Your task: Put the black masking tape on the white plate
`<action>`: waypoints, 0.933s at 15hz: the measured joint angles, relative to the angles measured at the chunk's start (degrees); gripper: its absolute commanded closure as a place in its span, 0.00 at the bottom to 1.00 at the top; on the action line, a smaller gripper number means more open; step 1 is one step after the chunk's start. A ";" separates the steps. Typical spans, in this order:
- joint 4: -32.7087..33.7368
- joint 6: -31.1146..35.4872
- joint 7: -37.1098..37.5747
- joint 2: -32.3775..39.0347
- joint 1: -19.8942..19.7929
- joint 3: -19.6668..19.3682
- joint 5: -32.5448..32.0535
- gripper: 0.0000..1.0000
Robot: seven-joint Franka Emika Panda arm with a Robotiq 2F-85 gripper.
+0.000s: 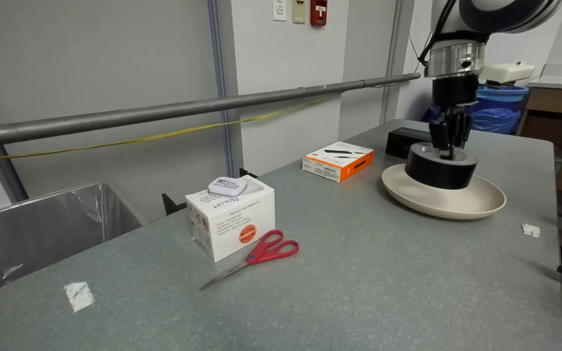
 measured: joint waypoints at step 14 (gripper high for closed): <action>9.67 0.19 7.41 14.59 -2.18 -2.58 3.39 0.18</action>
